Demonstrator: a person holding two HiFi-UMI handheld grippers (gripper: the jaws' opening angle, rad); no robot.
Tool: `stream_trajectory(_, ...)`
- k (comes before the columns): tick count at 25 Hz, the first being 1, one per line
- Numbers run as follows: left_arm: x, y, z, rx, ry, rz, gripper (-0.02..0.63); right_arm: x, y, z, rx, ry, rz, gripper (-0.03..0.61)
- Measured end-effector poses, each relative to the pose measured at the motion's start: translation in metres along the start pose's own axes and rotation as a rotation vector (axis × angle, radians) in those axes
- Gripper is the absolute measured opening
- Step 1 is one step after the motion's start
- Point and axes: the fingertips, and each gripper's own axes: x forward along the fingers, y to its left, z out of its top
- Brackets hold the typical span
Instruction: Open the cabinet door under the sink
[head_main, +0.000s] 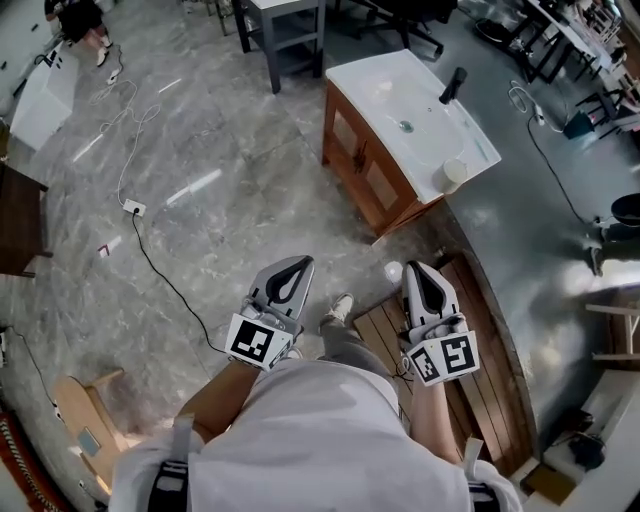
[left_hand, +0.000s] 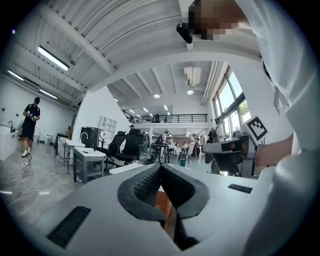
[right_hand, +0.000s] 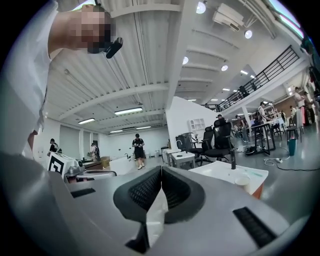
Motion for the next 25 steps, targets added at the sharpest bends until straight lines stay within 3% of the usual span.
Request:
stream_trajectory(6, 0.11, 0.024, 0.011, 0.016, 0.019, 0.036, 0.015, 0.068, -0.086, 0.016, 0.029, 0.0, 0.06, 0.032)
stream_trajectory(12, 0.176, 0.038, 0.013, 0.03, 0.041, 0.081, 0.014, 0.108, -0.15, 0.016, 0.068, 0.004, 0.098, 0.032)
stream_trajectory(18, 0.211, 0.046, 0.012, 0.024, 0.051, 0.083, 0.014, 0.128, -0.165, 0.015, 0.048, 0.031, 0.134, 0.032)
stream_trajectory(25, 0.228, 0.058, 0.005, -0.002, 0.047, 0.039, 0.015, 0.136, -0.154, -0.001, 0.03, 0.087, 0.113, 0.032)
